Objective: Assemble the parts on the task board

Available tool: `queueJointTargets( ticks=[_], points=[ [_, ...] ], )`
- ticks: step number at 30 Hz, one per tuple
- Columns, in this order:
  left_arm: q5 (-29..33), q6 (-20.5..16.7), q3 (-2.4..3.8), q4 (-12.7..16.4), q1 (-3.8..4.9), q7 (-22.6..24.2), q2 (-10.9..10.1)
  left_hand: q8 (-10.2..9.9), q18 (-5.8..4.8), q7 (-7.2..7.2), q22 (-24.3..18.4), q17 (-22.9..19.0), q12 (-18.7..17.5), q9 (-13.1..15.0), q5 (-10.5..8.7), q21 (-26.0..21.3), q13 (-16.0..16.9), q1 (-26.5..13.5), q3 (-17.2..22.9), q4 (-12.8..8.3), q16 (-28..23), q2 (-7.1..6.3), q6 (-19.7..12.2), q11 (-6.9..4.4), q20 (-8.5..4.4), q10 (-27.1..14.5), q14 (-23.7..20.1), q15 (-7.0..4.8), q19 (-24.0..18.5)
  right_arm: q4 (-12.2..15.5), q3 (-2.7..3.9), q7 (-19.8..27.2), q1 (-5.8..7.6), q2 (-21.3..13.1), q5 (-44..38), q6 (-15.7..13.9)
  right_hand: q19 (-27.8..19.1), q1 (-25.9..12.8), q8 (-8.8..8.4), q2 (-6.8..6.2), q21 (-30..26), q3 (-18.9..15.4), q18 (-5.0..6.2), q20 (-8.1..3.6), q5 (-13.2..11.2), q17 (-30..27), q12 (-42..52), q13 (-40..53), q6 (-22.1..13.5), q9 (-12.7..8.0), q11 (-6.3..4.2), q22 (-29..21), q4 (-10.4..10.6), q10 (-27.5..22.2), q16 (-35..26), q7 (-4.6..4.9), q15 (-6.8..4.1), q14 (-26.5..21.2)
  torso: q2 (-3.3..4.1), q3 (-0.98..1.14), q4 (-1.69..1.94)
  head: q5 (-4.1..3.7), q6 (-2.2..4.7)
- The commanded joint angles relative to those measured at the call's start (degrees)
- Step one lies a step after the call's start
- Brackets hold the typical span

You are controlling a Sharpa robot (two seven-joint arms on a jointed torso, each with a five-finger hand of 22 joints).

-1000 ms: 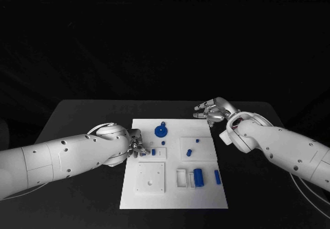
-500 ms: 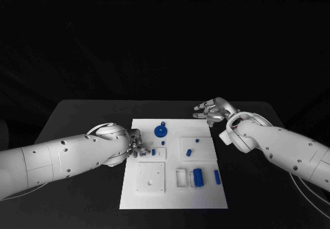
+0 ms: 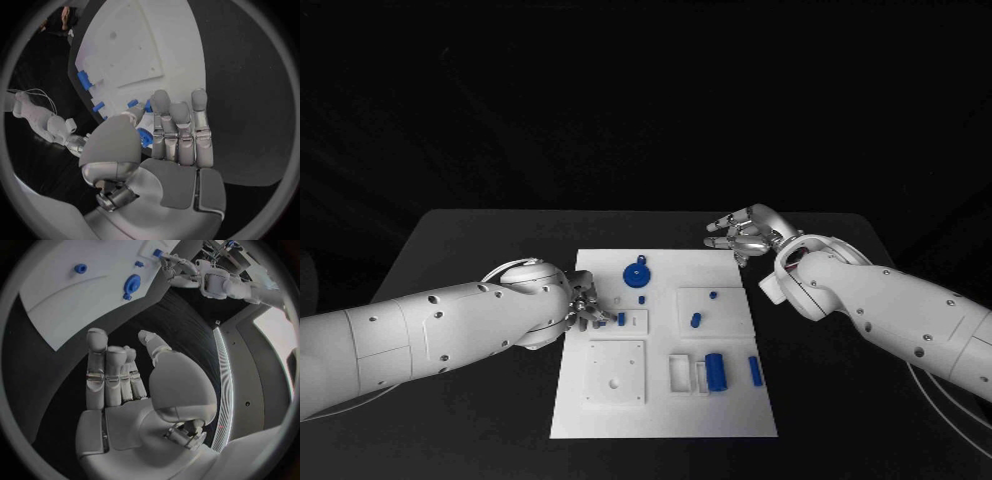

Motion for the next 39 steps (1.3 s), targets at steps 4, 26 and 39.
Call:
queueJointTargets(
  ticks=[4, 26, 39],
  points=[
    [0.3, 0.7, -0.15, -0.2, -0.26, -0.3, 0.1, -0.4, -0.85, 0.28, 1.1, -0.1, 0.0, 0.0, 0.05, -0.4, 0.0, 0.5, -0.1, 0.5, 0.0, 0.04, 0.0, 0.33, -0.01, 0.9, -0.3, -0.02, 0.2, 0.0, 0.03, 0.4, -0.07, 0.0, 0.0, 0.7, 1.8, -0.5, -0.21, 0.08, -0.2, 0.0, 0.82, 0.07, 0.2, -0.1, -0.1, -0.1, -0.3, -0.1, -0.13, 2.7, 0.2, -0.4, -0.2, -0.01, -0.01, -0.4, -0.01, -0.01, 0.01, 0.02, 0.07],
    [2.2, -4.0, 1.1, -0.5, -0.24, -0.4, -1.1, -1.2, -0.85, 1.92, 1.1, -0.4, 0.5, -10.5, 0.05, -1.3, 0.2, -5.7, -14.4, 3.4, -0.2, -2.0, -3.9, 0.96, 0.12, -2.0, -1.2, 0.41, 0.2, -0.1, 0.03, 0.5, -0.26, 0.0, 0.1, 0.5, 1.8, -0.6, -0.23, -0.03, -0.7, -0.1, 0.85, 0.09, 0.3, -0.3, -0.2, -0.3, -0.7, -0.1, -0.1, 2.6, 0.3, -0.5, -0.5, 0.01, 0.02, -0.5, 0.03, -0.01, -0.02, -0.15, 0.32],
    [7.8, -11.3, 2.88, -0.6, -0.22, 5.8, -1.8, 3.6, -0.35, 4.22, 0.1, -3.2, -3.3, -20.7, 15.76, -5.5, -4.9, 8.7, -15.9, -3.3, -3.1, 5.54, -11.4, 2.97, 1.75, -7.6, -4.2, 2.15, -1.3, 0.0, 0.03, 0.6, -0.27, -0.1, 0.2, 0.4, 1.8, -0.6, -0.23, -0.03, -0.7, -0.1, 0.85, 0.09, 0.3, -0.3, -0.2, -0.3, -0.7, -0.1, -0.1, 2.6, 0.3, -0.5, -0.5, 0.01, 0.02, -0.5, 0.04, 0.01, 0.01, -0.31, 0.64]
  ],
)
